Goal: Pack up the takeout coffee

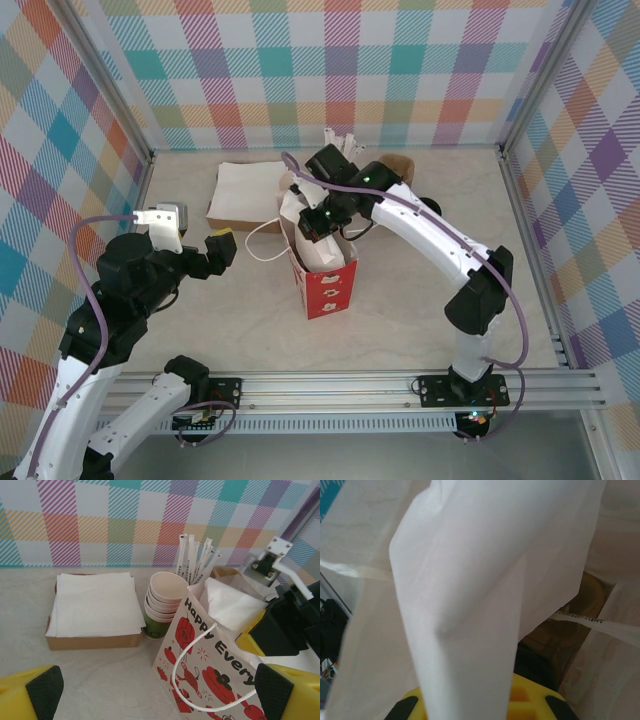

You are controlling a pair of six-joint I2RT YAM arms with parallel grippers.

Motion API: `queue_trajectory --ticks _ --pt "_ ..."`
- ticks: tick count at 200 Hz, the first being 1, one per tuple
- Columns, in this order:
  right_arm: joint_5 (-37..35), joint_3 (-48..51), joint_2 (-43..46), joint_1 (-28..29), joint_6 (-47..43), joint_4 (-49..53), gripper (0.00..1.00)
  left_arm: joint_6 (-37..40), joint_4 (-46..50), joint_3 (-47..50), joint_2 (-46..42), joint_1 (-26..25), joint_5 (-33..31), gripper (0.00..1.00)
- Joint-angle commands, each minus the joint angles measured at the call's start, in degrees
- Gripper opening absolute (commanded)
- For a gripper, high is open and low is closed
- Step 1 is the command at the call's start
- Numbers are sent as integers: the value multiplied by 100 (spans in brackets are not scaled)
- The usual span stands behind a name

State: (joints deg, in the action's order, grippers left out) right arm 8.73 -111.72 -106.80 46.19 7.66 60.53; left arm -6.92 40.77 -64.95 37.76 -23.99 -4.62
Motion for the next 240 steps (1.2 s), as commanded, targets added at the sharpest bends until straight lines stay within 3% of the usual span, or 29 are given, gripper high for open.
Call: queue_trajectory --ticks 1,78,187,240 --pt "-43 132 -103 40 156 129 0 -99 -95 70 4 -66 -36 100" --pt "-29 248 -281 91 120 118 4 -90 -162 35 99 -68 4 100" --pt "-280 -461 66 91 34 576 52 -121 -263 -40 276 -70 113 100" --pt "-512 -939 155 91 0 915 71 -246 -321 0 307 -71 155 100"
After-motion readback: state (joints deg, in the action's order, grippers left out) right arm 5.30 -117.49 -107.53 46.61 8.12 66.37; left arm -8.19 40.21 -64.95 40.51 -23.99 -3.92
